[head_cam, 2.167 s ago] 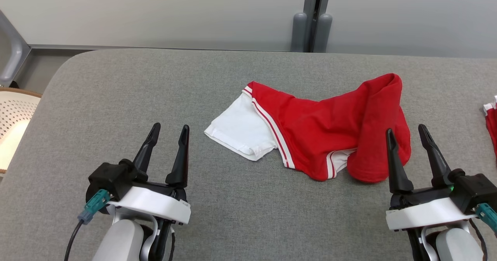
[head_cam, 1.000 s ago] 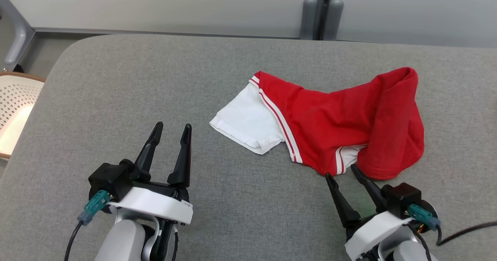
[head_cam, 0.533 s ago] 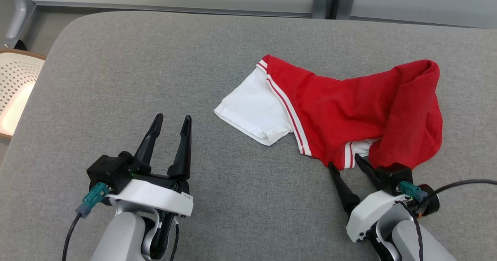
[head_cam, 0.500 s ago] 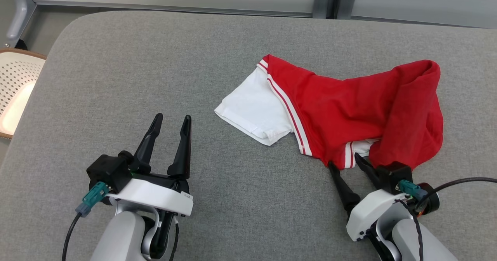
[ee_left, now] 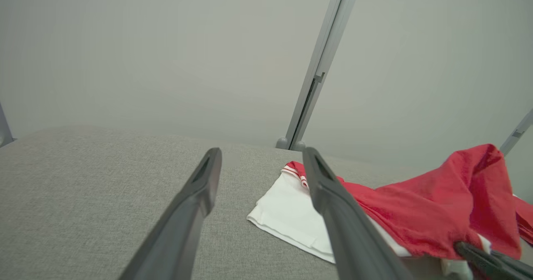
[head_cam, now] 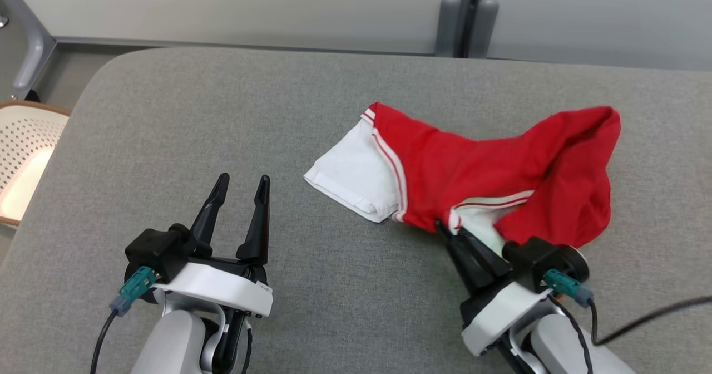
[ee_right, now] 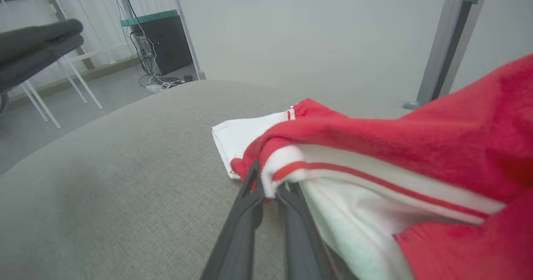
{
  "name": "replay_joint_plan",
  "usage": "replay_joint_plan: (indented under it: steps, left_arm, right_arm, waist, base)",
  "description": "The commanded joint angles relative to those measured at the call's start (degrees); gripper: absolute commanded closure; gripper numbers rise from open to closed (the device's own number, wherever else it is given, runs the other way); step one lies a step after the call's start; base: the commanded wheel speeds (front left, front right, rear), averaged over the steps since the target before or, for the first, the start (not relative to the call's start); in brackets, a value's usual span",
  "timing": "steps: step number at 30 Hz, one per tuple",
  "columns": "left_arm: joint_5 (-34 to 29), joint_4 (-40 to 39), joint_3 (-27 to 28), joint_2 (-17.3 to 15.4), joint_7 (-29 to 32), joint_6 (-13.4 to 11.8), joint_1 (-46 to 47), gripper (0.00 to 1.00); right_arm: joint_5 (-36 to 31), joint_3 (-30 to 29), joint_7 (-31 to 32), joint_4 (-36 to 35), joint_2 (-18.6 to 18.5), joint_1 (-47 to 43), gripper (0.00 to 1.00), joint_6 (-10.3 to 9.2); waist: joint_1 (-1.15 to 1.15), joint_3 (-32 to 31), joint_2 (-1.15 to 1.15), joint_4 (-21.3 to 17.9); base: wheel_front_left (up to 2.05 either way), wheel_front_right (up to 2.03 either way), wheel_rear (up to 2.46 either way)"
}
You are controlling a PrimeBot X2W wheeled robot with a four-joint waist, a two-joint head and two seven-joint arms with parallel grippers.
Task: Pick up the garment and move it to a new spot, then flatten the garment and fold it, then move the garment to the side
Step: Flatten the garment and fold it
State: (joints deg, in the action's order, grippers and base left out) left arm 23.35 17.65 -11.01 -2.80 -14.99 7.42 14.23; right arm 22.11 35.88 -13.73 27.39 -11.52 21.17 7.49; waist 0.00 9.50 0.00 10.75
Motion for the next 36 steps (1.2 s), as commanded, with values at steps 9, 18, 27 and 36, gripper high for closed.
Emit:
replay_joint_plan:
  steps: [9, 18, 27, 36]
  left_arm:
    - [-0.1, 0.0, -0.2, -0.2, -0.3, 0.1, -2.0, 0.0]
    - [1.5, -1.2, -1.6, -0.2, -0.3, 0.1, 0.1, 0.0]
    - [5.6, -1.7, -7.3, -0.2, -0.3, -0.2, 5.1, 0.0]
    - [8.9, -2.7, -11.5, -0.2, -0.3, -1.8, 6.6, 0.0]
  right_arm:
    - [0.2, 6.8, -0.4, -16.4, -4.2, 1.6, 1.0, 0.0]
    - [0.8, 5.5, 8.8, -23.1, -12.2, 14.2, 1.0, 0.0]
    - [-0.3, 16.9, 15.7, -13.1, -28.0, 44.9, 1.0, -0.02]
    - [6.5, 22.5, 17.5, 13.2, -26.5, 58.5, 0.0, -0.04]
  waist:
    - [0.0, -3.2, 0.0, 0.1]
    - [0.0, 0.8, 0.0, 3.7]
    - [0.0, 9.6, 0.0, 11.4]
    - [0.0, 12.7, 0.0, 15.6]
  base:
    - [0.0, 0.0, 0.0]
    - [0.0, 0.0, 0.0]
    - [0.0, 0.0, 0.0]
    - [0.0, 0.0, 0.0]
